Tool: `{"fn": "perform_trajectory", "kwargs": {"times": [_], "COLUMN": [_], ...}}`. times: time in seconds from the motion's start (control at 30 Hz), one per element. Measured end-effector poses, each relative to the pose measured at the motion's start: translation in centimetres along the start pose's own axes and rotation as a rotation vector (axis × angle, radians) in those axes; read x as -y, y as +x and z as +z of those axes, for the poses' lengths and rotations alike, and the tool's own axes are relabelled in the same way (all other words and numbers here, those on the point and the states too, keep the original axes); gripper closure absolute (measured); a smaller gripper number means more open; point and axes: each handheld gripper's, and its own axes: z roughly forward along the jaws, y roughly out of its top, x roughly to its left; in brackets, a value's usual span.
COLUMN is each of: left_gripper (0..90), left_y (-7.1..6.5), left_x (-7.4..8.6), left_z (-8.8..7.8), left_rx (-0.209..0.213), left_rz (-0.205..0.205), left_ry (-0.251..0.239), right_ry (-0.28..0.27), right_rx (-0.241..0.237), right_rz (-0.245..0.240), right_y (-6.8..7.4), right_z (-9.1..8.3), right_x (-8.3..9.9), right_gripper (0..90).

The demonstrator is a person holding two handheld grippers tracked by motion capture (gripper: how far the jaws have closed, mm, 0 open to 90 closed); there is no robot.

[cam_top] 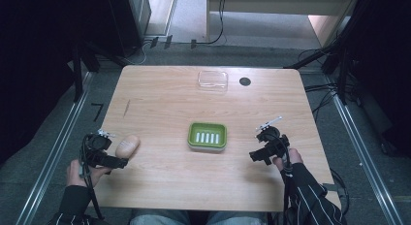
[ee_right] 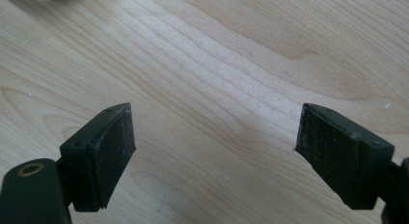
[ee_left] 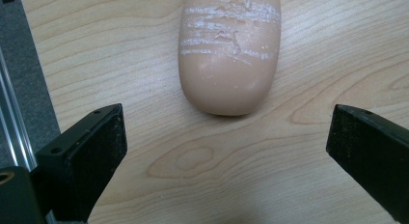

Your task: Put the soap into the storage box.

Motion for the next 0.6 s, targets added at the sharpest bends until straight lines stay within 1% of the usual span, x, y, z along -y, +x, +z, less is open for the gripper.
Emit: {"fn": "perform_trajectory", "kwargs": {"times": [0.03,0.23,0.33,0.37,0.43,0.53,0.6], "left_gripper": [1.5,1.5,1.5,1.5,1.5,1.5,1.5], "left_y": [0.0,0.1,0.1,0.1,0.1,0.4,0.6], "left_x": [0.0,0.0,0.1,0.2,0.3,0.5,0.5], "left_z": [0.0,0.1,0.0,-0.1,-0.1,-0.1,-0.1], "left_rx": [-0.001,-0.001,-0.003,-0.005,-0.007,-0.003,-0.002], "left_rz": [0.005,0.002,-0.001,0.004,0.003,-0.001,-0.005], "left_ry": [0.003,0.010,0.010,0.010,0.013,0.015,0.014], "right_ry": [0.001,-0.006,-0.014,-0.012,-0.021,-0.024,-0.018], "right_rx": [-0.001,-0.012,-0.019,-0.021,-0.020,-0.021,-0.021], "right_rz": [-0.001,-0.005,-0.025,-0.022,-0.030,-0.042,-0.041], "right_y": [0.0,0.1,0.2,0.3,0.4,0.7,0.9], "right_z": [0.0,0.1,0.2,0.2,0.1,0.2,0.4], "right_x": [0.0,-0.1,-0.4,-0.4,-0.7,-1.1,-1.3], "right_gripper": [14.0,14.0,14.0,14.0,14.0,14.0,14.0]}}
